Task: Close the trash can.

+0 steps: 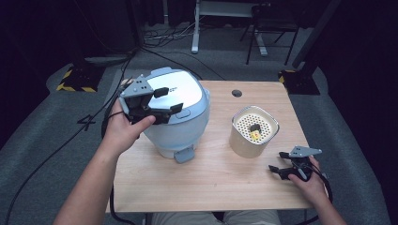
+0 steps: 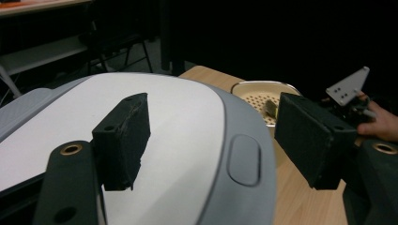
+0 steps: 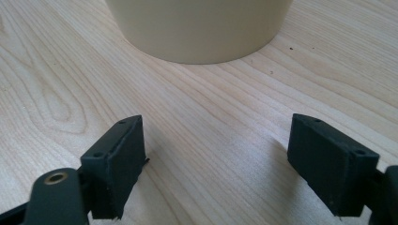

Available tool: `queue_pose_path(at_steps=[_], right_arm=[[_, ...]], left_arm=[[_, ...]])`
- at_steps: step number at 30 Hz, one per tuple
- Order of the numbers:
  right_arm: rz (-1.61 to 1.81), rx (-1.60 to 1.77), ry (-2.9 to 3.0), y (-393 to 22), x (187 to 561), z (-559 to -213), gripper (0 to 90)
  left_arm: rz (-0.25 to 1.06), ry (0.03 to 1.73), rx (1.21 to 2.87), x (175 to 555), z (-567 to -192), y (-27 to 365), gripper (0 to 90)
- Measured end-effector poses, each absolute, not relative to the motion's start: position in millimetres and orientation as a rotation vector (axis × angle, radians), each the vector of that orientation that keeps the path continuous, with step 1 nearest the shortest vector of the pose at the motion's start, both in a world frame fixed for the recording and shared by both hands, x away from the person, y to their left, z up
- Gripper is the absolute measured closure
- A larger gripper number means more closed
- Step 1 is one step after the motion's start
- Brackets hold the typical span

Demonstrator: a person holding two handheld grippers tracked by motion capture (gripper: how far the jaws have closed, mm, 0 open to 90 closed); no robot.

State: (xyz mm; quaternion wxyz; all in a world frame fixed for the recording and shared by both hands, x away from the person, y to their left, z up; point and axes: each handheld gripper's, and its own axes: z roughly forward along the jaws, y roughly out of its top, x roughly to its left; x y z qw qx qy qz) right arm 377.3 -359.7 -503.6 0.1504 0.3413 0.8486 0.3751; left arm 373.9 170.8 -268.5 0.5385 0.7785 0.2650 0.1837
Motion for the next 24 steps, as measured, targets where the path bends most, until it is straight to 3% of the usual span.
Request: queue_pose_path(at_steps=[12, 24], right_arm=[[1.078, 0.981, 2.438, -360, 377, -504, 19.6], [1.079, 0.982, 2.435, -360, 377, -504, 19.6]], left_arm=[[0.399, 0.51, 1.838, 321, -277, 178, 25.8], [0.319, 0.504, 1.876, 302, -327, 183, 25.6]])
